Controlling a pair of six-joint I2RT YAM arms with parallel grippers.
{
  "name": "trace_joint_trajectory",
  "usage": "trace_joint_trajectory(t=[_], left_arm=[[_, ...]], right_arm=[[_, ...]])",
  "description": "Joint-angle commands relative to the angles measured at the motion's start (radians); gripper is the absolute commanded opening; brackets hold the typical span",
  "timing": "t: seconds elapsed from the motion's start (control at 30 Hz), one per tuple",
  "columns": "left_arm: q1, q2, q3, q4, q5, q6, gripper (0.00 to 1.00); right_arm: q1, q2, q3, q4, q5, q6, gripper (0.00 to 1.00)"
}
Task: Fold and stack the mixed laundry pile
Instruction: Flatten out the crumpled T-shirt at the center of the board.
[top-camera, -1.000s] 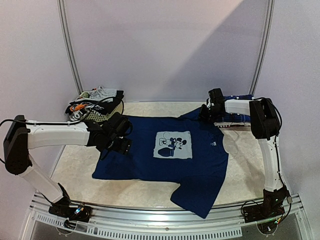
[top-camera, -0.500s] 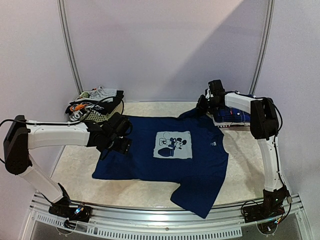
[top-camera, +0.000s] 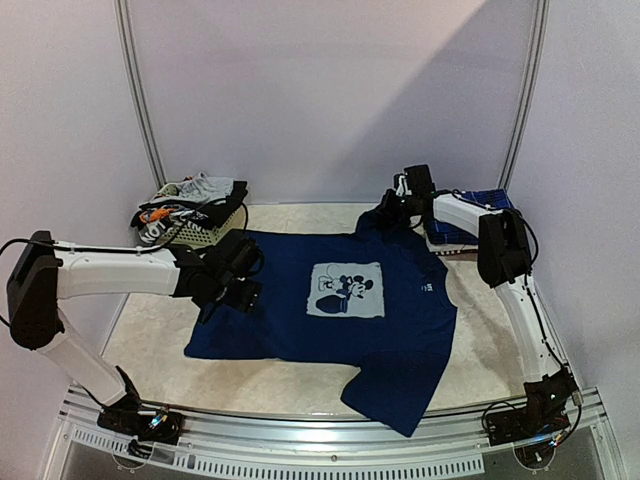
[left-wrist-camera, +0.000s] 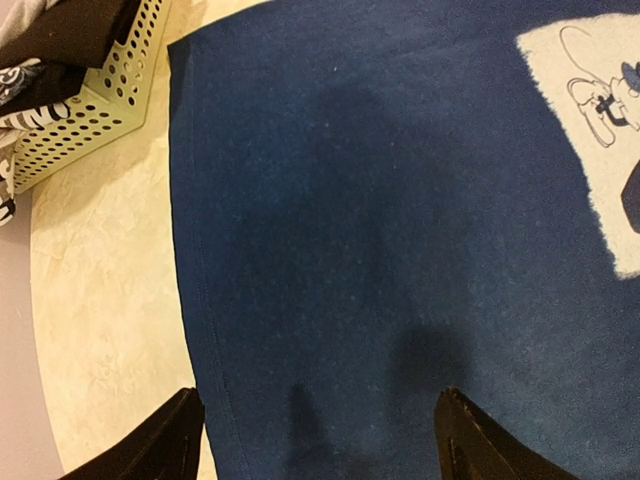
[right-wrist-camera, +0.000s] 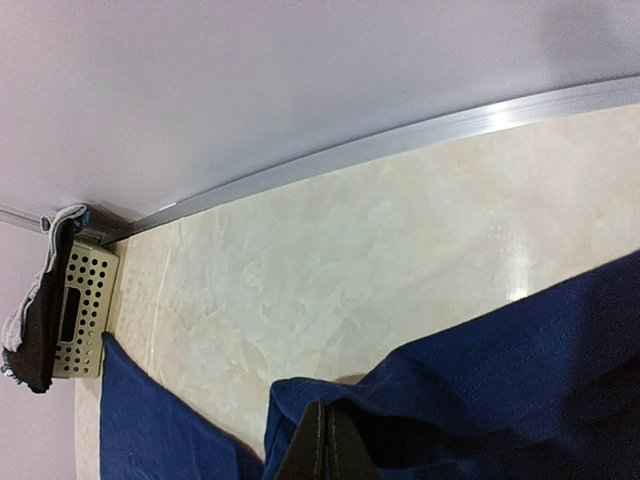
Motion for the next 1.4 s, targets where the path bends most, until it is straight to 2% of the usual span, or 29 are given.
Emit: trace_joint_trajectory(t=[0.0, 0.13, 0.3, 0.53, 0.57, 0.6, 0.67, 0.73, 0.87, 1.13, 1.2, 1.27, 1.37], left_arm=[[-0.014, -0.028, -0.021, 0.032, -0.013, 0.000, 0.81], [-0.013, -0.036, -0.032, 0.043, -0.010, -0.007, 0.80], [-0.013, -0.050, -0.041, 0.041, -0.026, -0.019, 0.80], [-0.013, -0.059, -0.050, 0.034, -0.030, -0.049, 0.80], [-0.013, -0.061, -0.050, 0.031, -0.029, -0.056, 0.80], [-0.013, -0.063, -0.051, 0.029, -0.029, -0.061, 0.80], [-0.013, -0.069, -0.054, 0.022, -0.026, -0.075, 0.80], [-0.013, -0.079, -0.058, 0.016, -0.024, -0.089, 0.80], [-0.015, -0.112, -0.062, -0.024, -0.046, -0.142, 0.80], [-0.013, -0.191, -0.101, -0.131, -0.116, -0.253, 0.83], [-0.012, -0.220, -0.136, -0.121, -0.125, -0.282, 0.86], [-0.012, -0.247, -0.173, -0.118, -0.132, -0.322, 0.97], [-0.009, -0.274, -0.215, -0.106, -0.099, -0.363, 1.00]], right_arm=[[0.007, 0.073, 0.069, 0.125, -0.004, -0.017, 0.04], [0.018, 0.137, 0.166, 0.174, 0.019, -0.056, 0.03], [0.029, 0.180, 0.197, 0.301, 0.013, -0.083, 0.02], [0.052, 0.201, 0.225, 0.455, -0.005, -0.164, 0.07], [0.051, 0.208, 0.240, 0.454, -0.003, -0.170, 0.13], [0.052, 0.215, 0.245, 0.450, 0.013, -0.179, 0.24], [0.052, 0.206, 0.237, 0.447, 0.057, -0.191, 0.54], [0.052, 0.191, 0.227, 0.443, 0.092, -0.198, 0.67], [0.052, 0.101, 0.129, 0.443, 0.093, -0.193, 0.78], [0.091, -0.333, -0.295, 0.417, 0.123, -0.196, 0.93], [0.106, -0.430, -0.405, 0.397, 0.145, -0.190, 0.95], [0.121, -0.532, -0.500, 0.355, 0.173, -0.188, 0.97], [0.152, -0.663, -0.607, 0.242, 0.246, -0.203, 0.97]])
